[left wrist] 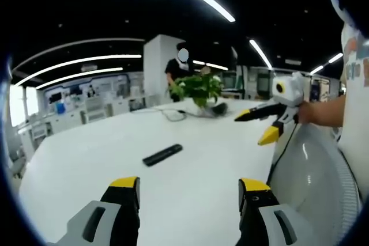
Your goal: Press the specified remote control buttons in sequence, fully releasing each button before pressing the next.
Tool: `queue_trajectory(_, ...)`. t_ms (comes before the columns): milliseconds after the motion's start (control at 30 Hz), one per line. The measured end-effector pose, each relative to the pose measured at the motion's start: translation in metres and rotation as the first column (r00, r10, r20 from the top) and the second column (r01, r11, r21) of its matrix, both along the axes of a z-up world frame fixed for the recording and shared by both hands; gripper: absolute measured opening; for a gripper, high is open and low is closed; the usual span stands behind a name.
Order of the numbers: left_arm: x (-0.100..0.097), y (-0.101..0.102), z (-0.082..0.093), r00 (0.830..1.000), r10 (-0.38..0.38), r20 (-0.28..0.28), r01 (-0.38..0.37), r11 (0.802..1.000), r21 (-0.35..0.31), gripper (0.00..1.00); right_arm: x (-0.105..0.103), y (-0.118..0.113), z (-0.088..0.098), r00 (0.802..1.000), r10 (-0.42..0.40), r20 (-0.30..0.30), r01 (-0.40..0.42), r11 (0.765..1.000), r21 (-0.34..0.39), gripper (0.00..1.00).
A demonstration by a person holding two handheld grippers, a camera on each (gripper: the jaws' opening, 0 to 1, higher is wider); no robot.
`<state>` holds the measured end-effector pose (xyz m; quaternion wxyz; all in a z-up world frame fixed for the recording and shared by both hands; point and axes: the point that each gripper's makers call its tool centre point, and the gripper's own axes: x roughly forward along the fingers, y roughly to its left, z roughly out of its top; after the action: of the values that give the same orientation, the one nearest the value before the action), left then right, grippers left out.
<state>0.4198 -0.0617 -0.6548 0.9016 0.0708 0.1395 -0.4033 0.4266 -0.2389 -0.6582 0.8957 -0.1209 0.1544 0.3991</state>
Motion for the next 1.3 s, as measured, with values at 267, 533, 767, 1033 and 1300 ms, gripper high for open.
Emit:
queue_trajectory(267,0.001,-0.002,0.000,1.000,-0.013,-0.012,0.013,1.000,0.011,0.71,0.000,0.001,0.004,1.000,0.008,-0.012,-0.008,1.000,0.023,0.71)
queue_trajectory(533,0.010,-0.006,0.006,1.000,-0.021,-0.005,0.021,1.000,0.012,0.71,0.005,-0.003,0.010,1.000,0.005,-0.004,-0.005,0.999,0.033,0.71)
queue_trajectory(767,0.020,-0.010,0.010,1.000,-0.028,0.004,0.028,1.000,0.007,0.71,0.013,-0.008,0.014,1.000,-0.001,0.001,0.001,0.999,0.036,0.72)
queue_trajectory(1033,0.033,-0.013,0.014,0.999,-0.042,0.006,0.042,0.999,0.010,0.71,0.024,-0.012,0.014,1.000,-0.001,0.004,0.001,1.000,0.029,0.72)
queue_trajectory(1300,0.044,-0.015,0.014,0.999,-0.052,0.006,0.052,0.998,0.020,0.71,0.037,-0.012,0.017,1.000,0.008,0.012,-0.008,1.000,0.020,0.72)
